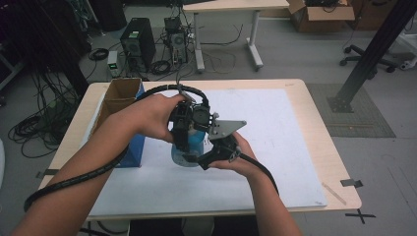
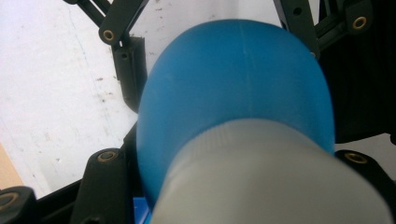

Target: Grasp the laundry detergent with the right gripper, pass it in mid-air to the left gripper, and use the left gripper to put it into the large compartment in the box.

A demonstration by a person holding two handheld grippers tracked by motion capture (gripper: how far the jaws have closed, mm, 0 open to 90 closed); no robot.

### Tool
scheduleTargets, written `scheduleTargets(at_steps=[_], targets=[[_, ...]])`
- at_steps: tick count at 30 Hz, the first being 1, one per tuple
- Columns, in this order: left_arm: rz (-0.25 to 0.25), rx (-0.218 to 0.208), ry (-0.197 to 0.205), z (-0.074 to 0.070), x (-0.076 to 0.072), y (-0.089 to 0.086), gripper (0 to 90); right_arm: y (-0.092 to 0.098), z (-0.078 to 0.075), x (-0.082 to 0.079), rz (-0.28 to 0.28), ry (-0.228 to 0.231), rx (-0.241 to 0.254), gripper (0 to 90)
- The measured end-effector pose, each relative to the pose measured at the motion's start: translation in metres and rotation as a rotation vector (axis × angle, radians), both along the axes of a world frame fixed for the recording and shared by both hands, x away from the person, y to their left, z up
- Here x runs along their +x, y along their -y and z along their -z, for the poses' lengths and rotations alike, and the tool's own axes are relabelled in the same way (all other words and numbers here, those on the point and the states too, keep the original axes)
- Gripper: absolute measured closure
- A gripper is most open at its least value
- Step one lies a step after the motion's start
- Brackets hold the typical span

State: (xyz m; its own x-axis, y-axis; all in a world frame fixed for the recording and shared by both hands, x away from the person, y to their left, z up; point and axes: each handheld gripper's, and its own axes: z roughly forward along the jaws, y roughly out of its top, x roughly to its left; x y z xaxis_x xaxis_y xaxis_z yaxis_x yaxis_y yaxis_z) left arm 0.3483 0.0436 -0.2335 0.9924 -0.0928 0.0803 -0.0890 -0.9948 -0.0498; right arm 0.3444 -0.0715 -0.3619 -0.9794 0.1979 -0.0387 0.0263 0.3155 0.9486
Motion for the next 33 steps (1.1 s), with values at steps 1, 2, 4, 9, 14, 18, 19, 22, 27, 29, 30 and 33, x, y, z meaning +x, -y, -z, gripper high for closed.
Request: scheduleTargets(at_steps=[1, 2, 4, 9, 14, 18, 19, 22, 27, 29, 30, 33], targets=[[0.001, -0.001, 0.000, -0.001, 0.001, 0.000, 41.1, 0.000, 0.001, 0.000, 0.001, -0.001, -0.001, 12.3], [0.002, 0.001, -0.003, -0.002, 0.001, -0.001, 41.0, 0.000, 0.001, 0.000, 0.004, 0.000, -0.003, 11.3], [-0.002, -0.001, -0.006, -0.003, 0.002, -0.001, 41.1, 0.001, 0.002, 0.000, 0.008, 0.000, 0.002, 8.9], [-0.017, -0.009, -0.012, -0.005, 0.004, -0.003, 41.0, 0.004, 0.002, 0.001, 0.007, -0.004, 0.012, 0.9], [-0.084, -0.022, -0.021, -0.015, 0.011, -0.008, 40.9, 0.011, -0.007, 0.003, 0.007, 0.006, 0.007, 0.0], [-0.151, 0.005, -0.013, -0.022, 0.016, -0.011, 40.9, 0.018, -0.015, 0.005, 0.002, 0.019, -0.024, 0.1], [-0.166, 0.009, -0.013, -0.023, 0.016, -0.012, 40.9, 0.022, -0.021, 0.005, 0.012, 0.025, -0.025, 0.0], [-0.196, 0.011, -0.021, -0.025, 0.020, -0.015, 40.8, 0.027, -0.025, 0.006, 0.013, 0.027, -0.026, 0.2], [-0.243, -0.009, -0.021, -0.032, 0.025, -0.022, 40.9, 0.040, -0.031, 0.008, 0.013, 0.037, -0.085, 0.2], [-0.273, -0.008, -0.024, -0.035, 0.027, -0.024, 40.9, 0.047, -0.032, 0.009, 0.017, 0.037, -0.116, 0.2], [-0.287, -0.008, -0.023, -0.037, 0.027, -0.025, 40.9, 0.050, -0.033, 0.010, 0.020, 0.031, -0.129, 0.2], [-0.353, -0.020, -0.026, -0.043, 0.031, -0.029, 40.9, 0.061, -0.037, 0.013, 0.032, 0.024, -0.172, 0.3]])
